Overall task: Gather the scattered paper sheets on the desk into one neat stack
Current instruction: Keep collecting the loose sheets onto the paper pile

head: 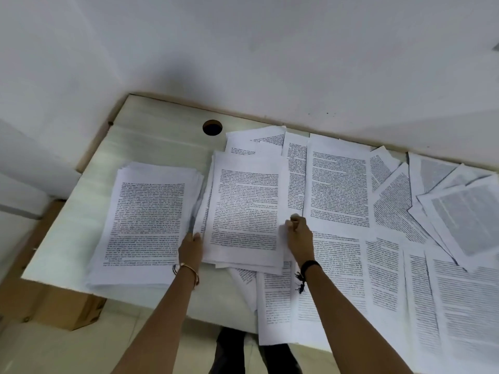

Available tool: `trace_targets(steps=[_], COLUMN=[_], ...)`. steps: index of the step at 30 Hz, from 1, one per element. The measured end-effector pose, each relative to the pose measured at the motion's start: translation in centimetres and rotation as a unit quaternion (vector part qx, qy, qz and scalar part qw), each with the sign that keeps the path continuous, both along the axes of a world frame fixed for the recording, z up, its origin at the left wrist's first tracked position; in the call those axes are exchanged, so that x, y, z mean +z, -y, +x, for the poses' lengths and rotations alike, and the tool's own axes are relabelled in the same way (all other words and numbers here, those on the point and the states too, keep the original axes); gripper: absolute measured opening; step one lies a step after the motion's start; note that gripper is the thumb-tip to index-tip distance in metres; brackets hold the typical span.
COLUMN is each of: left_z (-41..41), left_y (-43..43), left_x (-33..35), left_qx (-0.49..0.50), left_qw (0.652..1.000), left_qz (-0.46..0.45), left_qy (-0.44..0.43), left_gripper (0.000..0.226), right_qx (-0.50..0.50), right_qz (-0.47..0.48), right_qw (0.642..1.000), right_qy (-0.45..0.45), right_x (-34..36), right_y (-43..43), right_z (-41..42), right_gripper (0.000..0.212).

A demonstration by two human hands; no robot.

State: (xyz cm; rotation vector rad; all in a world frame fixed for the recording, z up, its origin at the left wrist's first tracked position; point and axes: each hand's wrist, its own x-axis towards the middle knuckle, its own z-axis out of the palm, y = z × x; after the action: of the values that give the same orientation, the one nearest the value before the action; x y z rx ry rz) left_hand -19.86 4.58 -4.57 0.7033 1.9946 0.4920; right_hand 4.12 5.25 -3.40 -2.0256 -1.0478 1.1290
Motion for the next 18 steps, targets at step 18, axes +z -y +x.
trace_targets(steps=[18], left_z=[3.2], left_y=[3.1], left_x=[2.0], left_qx=[0.102], left_qw=[0.964], left_qz=[-0.098], left_qy=[0.227], left_gripper=[0.071], right_qx=[0.028], right_qz=[-0.01], right_qw=[1.0], right_qy=[0.004], right_x=[-0.2], right_y=[4.1], right_z=[0.5], right_gripper=[0.045])
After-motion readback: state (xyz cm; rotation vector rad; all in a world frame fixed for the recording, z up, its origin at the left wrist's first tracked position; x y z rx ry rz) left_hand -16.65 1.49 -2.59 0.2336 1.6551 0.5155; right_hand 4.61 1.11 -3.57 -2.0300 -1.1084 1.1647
